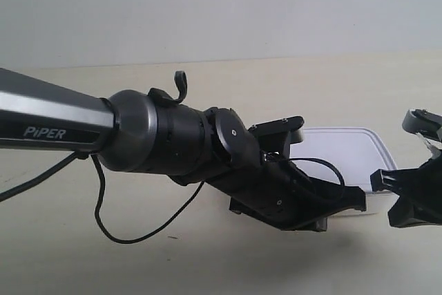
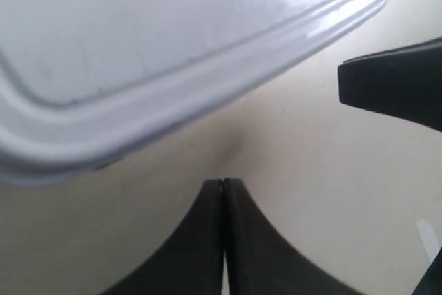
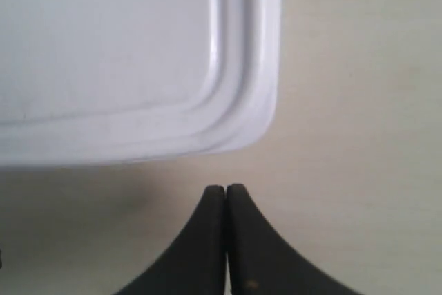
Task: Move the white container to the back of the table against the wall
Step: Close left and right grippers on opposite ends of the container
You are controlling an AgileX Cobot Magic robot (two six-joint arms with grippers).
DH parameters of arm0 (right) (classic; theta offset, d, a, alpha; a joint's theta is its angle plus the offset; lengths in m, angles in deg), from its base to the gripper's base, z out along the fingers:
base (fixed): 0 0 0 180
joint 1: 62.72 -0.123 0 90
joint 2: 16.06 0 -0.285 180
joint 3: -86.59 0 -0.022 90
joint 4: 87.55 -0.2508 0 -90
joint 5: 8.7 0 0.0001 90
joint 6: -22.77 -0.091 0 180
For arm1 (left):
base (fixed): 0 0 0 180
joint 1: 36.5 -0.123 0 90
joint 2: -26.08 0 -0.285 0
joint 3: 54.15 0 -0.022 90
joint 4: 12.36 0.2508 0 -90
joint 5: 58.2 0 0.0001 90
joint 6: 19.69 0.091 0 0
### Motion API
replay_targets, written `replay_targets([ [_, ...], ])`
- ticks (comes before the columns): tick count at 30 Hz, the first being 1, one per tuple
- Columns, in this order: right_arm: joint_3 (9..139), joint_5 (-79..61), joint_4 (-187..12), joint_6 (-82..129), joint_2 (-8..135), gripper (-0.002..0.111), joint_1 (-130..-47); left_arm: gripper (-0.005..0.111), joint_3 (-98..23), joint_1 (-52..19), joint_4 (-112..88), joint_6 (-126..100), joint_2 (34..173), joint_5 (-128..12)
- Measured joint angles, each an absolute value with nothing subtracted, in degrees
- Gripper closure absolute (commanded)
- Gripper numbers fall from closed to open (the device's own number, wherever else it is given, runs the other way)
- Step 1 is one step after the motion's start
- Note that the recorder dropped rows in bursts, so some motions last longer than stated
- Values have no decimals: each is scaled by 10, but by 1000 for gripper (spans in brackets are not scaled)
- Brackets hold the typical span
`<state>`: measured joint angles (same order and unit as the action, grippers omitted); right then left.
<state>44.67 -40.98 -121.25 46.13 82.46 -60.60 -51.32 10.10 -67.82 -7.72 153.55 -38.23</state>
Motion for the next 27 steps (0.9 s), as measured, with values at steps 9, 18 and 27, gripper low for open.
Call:
replay_targets([
  [9,490,-416,-1213,461,846,108,-606,107,-514,101,-675,-77,1535,-405],
  [18,507,-428,-1213,461,879,108,-606,107,-515,101,-674,-77,1564,-429],
  [27,514,-406,-1213,461,883,108,-606,107,-515,101,-673,-77,1569,-476],
])
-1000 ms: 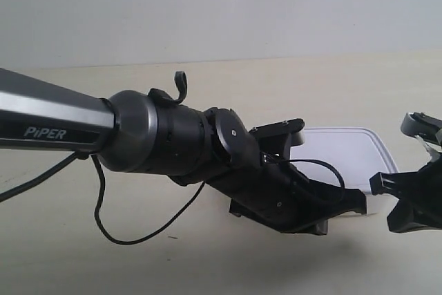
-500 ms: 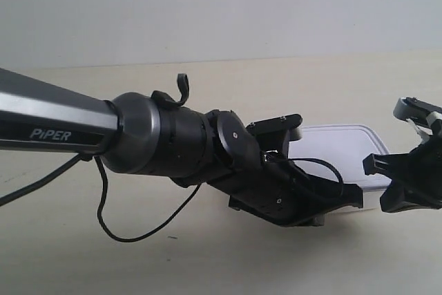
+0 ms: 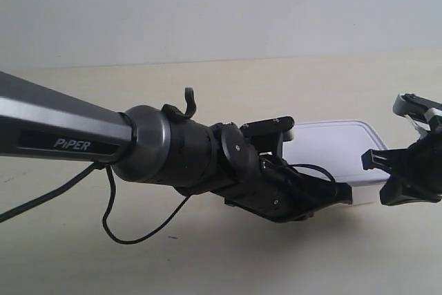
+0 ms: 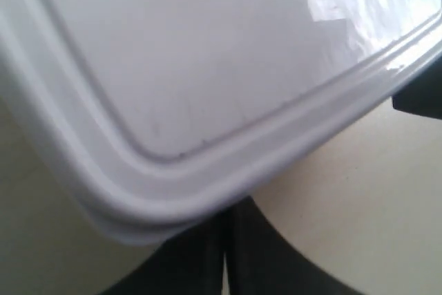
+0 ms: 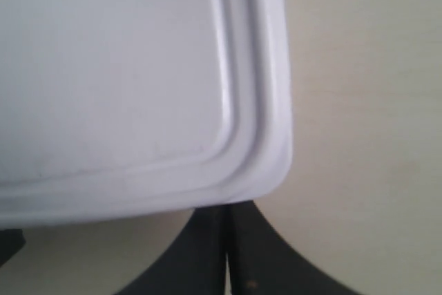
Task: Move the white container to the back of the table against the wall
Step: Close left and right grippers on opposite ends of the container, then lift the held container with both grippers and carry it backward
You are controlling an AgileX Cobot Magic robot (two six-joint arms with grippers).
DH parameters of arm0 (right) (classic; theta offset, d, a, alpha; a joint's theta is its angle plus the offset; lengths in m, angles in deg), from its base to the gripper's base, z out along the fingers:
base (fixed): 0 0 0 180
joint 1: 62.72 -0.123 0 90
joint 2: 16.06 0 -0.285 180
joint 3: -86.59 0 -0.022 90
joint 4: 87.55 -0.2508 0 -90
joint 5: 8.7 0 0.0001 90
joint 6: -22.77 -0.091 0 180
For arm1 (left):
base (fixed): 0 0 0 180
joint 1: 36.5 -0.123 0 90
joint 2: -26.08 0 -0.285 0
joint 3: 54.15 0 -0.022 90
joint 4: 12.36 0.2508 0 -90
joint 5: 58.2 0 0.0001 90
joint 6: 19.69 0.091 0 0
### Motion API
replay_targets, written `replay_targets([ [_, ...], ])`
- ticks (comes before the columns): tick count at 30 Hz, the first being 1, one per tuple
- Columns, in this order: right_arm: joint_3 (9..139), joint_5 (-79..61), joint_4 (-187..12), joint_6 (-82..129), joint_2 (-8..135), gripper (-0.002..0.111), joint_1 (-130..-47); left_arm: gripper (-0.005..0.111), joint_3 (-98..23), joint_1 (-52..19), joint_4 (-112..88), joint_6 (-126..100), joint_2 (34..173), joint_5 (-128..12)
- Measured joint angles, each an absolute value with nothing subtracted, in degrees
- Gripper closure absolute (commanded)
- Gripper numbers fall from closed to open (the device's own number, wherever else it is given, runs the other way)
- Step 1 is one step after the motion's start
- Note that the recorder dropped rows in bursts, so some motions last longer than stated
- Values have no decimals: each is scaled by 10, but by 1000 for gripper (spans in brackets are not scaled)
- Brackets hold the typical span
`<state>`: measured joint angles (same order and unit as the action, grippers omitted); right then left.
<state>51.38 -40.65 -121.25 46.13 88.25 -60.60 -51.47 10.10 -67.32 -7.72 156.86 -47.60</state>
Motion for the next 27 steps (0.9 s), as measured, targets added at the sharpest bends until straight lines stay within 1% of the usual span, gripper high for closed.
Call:
replay_targets([
  [12,576,-421,-1212,461,925,108,-606,107,-517,90,-670,-76,1572,-526],
  [27,645,-432,-1227,474,982,108,-606,107,-606,50,-631,-76,1620,-513],
])
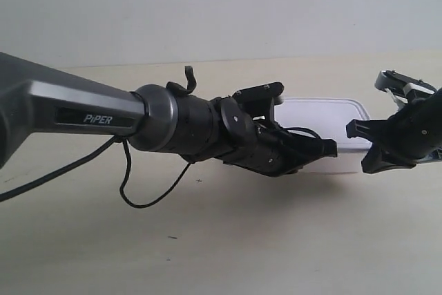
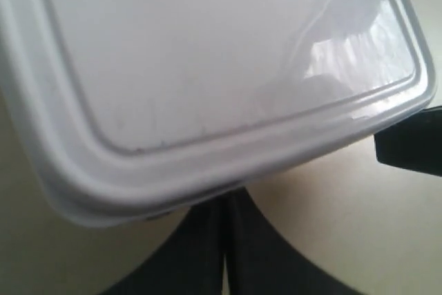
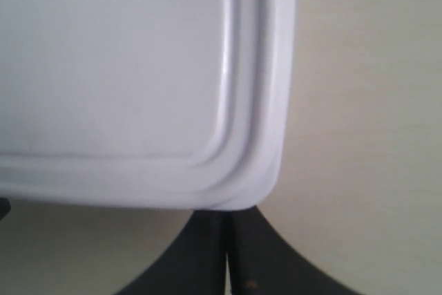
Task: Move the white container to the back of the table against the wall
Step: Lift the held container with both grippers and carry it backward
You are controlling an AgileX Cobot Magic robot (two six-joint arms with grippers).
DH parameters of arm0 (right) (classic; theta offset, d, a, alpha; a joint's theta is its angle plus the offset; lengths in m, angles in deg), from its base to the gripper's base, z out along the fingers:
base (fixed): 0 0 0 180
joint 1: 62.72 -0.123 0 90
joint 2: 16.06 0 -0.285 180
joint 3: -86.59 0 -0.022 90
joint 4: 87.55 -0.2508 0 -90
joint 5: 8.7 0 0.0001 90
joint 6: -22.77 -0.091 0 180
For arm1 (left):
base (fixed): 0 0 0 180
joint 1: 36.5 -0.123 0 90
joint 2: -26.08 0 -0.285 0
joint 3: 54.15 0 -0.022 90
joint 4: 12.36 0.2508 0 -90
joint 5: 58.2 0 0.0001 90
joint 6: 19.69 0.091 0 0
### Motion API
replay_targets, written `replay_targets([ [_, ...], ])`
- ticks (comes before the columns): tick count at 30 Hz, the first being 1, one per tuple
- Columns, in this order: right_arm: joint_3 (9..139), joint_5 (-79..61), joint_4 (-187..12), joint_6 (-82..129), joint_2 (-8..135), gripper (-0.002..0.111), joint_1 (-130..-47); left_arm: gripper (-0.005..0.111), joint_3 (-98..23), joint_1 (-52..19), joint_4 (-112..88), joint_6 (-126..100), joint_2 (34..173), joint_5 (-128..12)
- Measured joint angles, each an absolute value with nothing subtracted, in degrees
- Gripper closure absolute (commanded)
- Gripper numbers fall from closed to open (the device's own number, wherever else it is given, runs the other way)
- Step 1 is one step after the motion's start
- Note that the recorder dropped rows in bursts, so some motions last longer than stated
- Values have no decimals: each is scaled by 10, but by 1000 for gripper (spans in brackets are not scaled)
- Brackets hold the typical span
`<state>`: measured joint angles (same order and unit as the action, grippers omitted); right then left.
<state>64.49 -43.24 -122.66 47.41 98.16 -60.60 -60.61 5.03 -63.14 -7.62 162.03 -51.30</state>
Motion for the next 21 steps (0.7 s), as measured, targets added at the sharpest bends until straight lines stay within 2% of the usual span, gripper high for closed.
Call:
replay_targets([
  [21,801,-447,-1262,491,1085,108,-606,107,-691,-10,-572,-76,1669,-504],
])
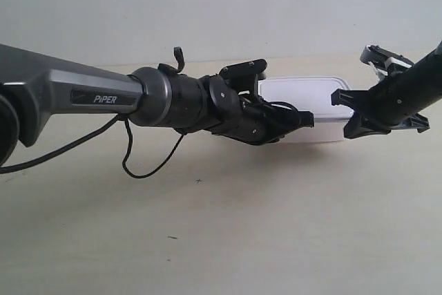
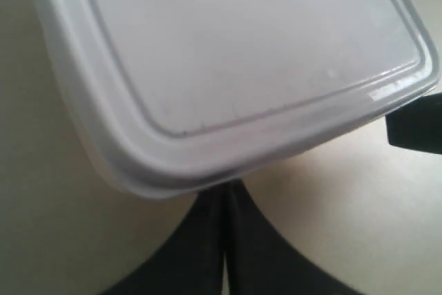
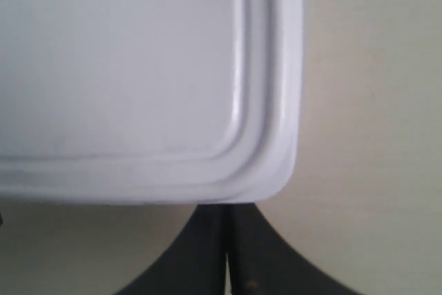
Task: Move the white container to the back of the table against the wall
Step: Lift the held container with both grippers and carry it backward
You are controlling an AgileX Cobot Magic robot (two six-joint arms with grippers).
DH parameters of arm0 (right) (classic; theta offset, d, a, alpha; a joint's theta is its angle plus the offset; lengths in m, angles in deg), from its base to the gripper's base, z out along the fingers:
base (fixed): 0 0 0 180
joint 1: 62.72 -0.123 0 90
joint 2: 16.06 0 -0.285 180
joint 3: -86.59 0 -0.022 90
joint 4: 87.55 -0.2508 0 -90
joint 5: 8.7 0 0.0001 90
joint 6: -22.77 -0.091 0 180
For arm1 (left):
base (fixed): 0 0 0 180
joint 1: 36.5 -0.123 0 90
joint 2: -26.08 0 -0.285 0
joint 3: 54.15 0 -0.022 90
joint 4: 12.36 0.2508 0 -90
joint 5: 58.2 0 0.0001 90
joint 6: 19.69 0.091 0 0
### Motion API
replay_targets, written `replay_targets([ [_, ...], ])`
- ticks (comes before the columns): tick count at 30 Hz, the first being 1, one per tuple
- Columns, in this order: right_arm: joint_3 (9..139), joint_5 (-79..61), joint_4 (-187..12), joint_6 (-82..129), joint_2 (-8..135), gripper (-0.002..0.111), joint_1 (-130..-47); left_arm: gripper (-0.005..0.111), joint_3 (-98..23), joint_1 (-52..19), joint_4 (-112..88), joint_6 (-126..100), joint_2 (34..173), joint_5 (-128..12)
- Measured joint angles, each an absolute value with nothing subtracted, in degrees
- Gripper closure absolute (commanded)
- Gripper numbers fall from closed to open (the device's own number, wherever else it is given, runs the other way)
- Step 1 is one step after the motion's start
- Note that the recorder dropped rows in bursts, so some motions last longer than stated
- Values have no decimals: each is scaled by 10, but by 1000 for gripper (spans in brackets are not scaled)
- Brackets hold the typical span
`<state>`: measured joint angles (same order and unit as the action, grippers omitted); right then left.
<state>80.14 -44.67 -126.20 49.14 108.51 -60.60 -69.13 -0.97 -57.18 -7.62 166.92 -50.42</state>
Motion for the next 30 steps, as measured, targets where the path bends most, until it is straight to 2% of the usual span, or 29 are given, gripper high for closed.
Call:
replay_targets([
  [16,889,-465,-1281,495,1138,108,-606,107,-781,-39,-568,-79,1723,-499],
  [30,958,-464,-1288,502,1188,108,-606,107,-793,-56,-562,-80,1730,-513],
])
